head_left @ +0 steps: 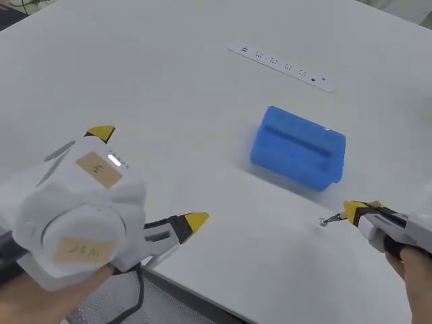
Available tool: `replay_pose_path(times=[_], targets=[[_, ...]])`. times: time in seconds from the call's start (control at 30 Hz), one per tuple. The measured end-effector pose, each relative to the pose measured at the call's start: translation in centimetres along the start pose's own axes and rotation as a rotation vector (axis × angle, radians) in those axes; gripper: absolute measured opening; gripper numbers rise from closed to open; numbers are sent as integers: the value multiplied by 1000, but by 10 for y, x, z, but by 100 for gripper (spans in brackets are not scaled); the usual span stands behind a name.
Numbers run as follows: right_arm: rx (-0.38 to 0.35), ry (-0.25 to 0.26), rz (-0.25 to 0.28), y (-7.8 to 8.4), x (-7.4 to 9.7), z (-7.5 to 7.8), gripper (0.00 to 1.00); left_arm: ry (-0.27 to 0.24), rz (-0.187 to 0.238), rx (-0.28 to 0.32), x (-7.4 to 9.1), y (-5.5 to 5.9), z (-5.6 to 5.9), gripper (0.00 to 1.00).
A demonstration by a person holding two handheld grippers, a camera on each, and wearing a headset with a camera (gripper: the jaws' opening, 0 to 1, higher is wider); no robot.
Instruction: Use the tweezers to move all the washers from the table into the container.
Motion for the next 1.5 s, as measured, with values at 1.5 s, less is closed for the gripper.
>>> replay_pose_path(times=[1.5], targets=[[150,-42,3,-49,-90,3,0,-10,-23,1,-2,0,0,98]])
Point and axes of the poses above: the centre of the closed fingertips' face, and the gripper's own axes: x roughly backward along the fingers, z roughly to its right, y roughly out of its underside, the point moved 8 cm from there along x, roughly backward along the fingers, and after that the axes turned 9 degrees about x, right-handed, at the moved point
